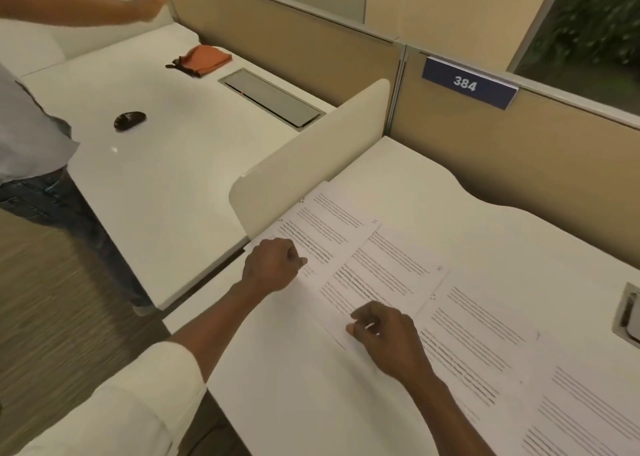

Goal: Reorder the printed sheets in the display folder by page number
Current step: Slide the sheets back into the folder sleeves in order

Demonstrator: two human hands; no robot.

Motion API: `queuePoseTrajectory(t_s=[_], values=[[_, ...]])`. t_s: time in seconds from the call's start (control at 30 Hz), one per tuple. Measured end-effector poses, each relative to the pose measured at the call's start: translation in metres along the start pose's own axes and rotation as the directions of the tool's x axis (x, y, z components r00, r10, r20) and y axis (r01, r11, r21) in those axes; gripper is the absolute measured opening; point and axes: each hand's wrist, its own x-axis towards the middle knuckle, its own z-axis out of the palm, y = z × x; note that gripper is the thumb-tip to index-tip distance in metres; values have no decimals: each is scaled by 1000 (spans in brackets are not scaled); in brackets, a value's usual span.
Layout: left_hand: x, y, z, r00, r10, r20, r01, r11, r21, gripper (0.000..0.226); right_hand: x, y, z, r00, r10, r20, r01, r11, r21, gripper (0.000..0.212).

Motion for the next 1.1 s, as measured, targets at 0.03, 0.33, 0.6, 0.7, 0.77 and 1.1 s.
queuePoseTrajectory(t_s=[0.03, 0.33, 0.6, 0.7, 0.77, 1.1], values=[[14, -4, -1, 1000, 12, -7, -12, 1000, 17, 29, 17, -7, 1, 1000, 21, -11, -21, 999, 35, 17], [93, -13, 11, 991, 90, 99, -114, 955, 274, 57, 116, -29, 15, 936, 342, -80, -293, 886, 361, 30], [121, 4, 29, 997, -33, 67, 6, 927, 376, 87, 155, -36, 34, 777, 623, -92, -380, 581, 720, 47], [126, 10, 29, 995, -49, 86, 7, 900, 436, 103, 165, -40, 38, 764, 641, -75, -395, 557, 731, 41], [127, 11, 29, 996, -45, 76, 5, 888, 459, 110, 168, -43, 40, 755, 653, -62, -410, 543, 733, 36], [124, 8, 27, 997, -43, 71, 10, 913, 408, 102, 163, -59, 46, 772, 626, -110, -411, 624, 665, 38]])
